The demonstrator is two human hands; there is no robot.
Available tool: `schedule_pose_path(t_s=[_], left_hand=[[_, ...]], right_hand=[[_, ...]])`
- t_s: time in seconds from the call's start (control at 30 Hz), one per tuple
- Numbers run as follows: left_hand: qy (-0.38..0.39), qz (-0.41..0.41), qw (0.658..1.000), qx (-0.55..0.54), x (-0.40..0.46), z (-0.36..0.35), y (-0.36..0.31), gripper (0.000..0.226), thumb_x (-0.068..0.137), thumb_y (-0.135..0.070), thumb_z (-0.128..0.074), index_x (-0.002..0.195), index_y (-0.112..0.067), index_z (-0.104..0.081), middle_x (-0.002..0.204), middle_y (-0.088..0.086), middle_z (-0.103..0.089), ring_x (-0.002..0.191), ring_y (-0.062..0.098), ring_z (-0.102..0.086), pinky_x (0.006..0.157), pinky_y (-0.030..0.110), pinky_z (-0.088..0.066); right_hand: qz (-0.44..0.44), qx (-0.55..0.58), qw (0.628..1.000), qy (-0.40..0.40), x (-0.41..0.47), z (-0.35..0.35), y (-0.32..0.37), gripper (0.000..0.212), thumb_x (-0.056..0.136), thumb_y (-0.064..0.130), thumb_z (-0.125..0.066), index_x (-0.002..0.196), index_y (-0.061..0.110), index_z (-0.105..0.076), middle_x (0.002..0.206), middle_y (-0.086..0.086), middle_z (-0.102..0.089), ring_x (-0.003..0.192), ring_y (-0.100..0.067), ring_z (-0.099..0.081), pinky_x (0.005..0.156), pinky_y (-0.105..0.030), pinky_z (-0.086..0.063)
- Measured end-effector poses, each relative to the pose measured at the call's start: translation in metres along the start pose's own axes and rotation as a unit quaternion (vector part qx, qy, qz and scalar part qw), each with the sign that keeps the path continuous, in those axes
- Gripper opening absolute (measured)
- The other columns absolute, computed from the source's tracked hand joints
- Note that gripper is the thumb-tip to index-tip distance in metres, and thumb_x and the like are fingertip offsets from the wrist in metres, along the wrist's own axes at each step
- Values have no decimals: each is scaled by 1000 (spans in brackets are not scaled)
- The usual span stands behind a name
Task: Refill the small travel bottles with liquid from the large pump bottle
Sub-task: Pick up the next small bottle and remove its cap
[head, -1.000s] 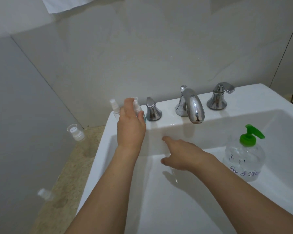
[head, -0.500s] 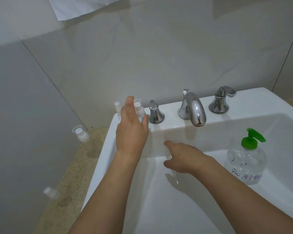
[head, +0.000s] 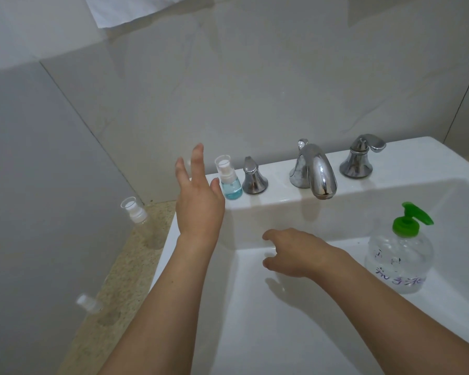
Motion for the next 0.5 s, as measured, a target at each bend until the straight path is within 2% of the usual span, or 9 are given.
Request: schedule_pose_path(t_s=[0.1,0.17,0.23,0.33,0.4,0.47,0.5], left_hand=[[21,14,999,27,6,-6,4,64,105,-15,-50,159,-36,-24,165,11,-21,116,33,-58,75,29,-34],[32,9,998,44,8,-9,6,54,106,-16,-48,156,-28,-34,159,11,-32,121,33,-56,79,30,-34],[34,-6,998,60,9,-8,7,46,105,-15,-49,150,-18,-44,151,13,-41,118,37,-56,79,33,-34],[11,-17,998,55,6,2,6,41,104,-15,-50,146,-14,-51,142,15,-48,114,38,-56,82,39,-41],[-9,-23,999,37,0,13,8,38,104,-15,-51,142,-14,-55,135,15,-54,112,36,-57,83,36,-40],[-18,-21,1000,2,-9,19,14,34,104,-17,-50,136,-15,-61,127,11,-62,108,31,-60,83,27,-38],[-12,-17,999,-28,-15,20,18,32,104,-19,-50,133,-18,-64,122,7,-66,102,28,-65,85,27,-43]], right_hand=[[4,2,1000,3,0,-1,0,57,92,38,-53,145,27,-36,135,-1,-51,120,-22,-51,93,-32,-44],[5,2,1000,1,0,0,0,57,92,38,-53,145,27,-36,135,-1,-51,120,-22,-52,94,-32,-45],[4,2,1000,1,1,0,0,57,92,38,-53,145,26,-37,135,0,-51,120,-21,-52,95,-33,-45],[2,0,1000,0,1,1,-1,56,92,39,-53,144,25,-37,136,-1,-51,121,-21,-51,95,-33,-45],[4,1,1000,-2,1,1,-1,56,92,40,-53,144,24,-38,136,-1,-50,121,-21,-51,95,-32,-44],[6,8,1000,-3,1,2,0,57,92,44,-54,144,25,-38,136,0,-50,121,-20,-51,95,-32,-44],[8,17,1000,1,1,1,2,58,92,47,-54,143,26,-38,136,1,-51,121,-20,-51,96,-32,-44]])
Point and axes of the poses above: each hand's wrist, its own x-axis towards the middle knuckle, its own z-axis out of the back of the hand, y = z × x, the point moved 9 cm from there along x, towards the middle knuckle
